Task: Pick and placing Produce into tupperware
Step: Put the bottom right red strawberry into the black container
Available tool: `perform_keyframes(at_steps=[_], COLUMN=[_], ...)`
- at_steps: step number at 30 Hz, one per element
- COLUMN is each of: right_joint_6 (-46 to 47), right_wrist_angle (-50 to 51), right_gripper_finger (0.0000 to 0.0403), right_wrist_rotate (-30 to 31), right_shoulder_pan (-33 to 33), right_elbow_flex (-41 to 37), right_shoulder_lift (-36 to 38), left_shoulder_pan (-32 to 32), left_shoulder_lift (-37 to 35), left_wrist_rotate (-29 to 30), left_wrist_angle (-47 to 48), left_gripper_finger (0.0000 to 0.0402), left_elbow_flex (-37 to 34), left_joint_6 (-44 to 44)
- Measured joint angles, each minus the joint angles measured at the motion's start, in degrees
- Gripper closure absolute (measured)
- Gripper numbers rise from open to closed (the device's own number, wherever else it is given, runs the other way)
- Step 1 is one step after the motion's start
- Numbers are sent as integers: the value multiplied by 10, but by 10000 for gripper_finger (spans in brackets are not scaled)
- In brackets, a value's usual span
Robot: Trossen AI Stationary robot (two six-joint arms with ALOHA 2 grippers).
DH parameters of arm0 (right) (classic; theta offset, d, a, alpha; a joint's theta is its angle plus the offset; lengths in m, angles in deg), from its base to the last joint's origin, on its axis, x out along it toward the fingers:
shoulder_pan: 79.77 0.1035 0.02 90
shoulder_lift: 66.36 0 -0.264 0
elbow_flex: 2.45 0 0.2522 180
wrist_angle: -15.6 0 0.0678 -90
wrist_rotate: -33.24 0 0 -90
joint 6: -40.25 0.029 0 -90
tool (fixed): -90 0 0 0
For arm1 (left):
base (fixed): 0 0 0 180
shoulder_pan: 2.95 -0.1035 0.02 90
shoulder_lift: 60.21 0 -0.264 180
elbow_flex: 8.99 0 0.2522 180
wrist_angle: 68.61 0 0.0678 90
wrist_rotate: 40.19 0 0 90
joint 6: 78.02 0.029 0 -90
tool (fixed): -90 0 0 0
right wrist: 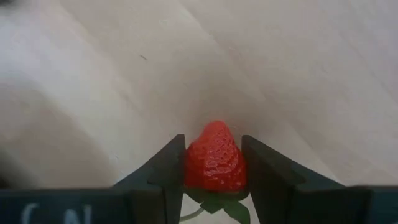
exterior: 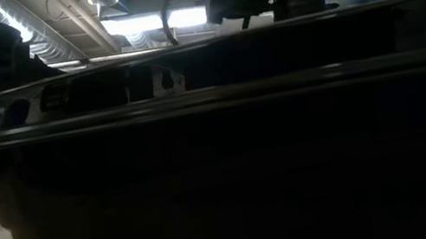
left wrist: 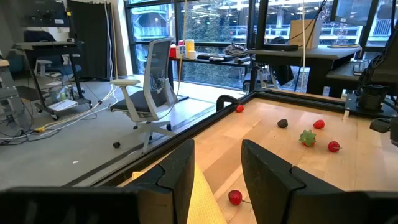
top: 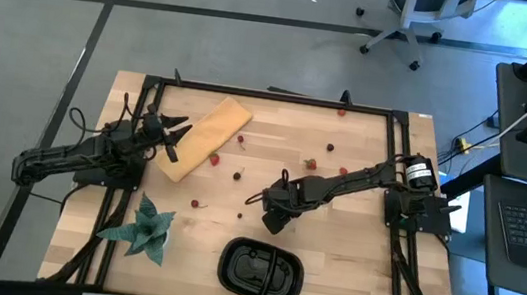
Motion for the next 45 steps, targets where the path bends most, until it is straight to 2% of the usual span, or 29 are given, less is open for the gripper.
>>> perform_keyframes(at_steps=[11,20,30,37,41,45], right_joint_6=[-30,-83,-143,-138,-137,-137], right_wrist_angle=[34,32,19,-43,-66,-87], right_gripper_finger=[258,260,259,260,260,260], right_wrist_rotate=[-1,7,22,21,49,51], right_shoulder_pan=[1,32,91,143,167,182], right_elbow_flex=[115,199,203,203,203,203], right_shoulder_lift=[0,0,0,-2,-15,-37], left_shoulder_pan=[0,0,0,0,0,0], left_shoulder_lift=[0,0,0,0,0,0], left_wrist_rotate=[0,0,0,0,0,0], left_wrist_angle=[0,0,0,0,0,0], left_gripper_finger=[276,276,276,276,276,276], left_elbow_flex=[0,0,0,0,0,0], left_joint_6=[0,0,-1,0,0,-1])
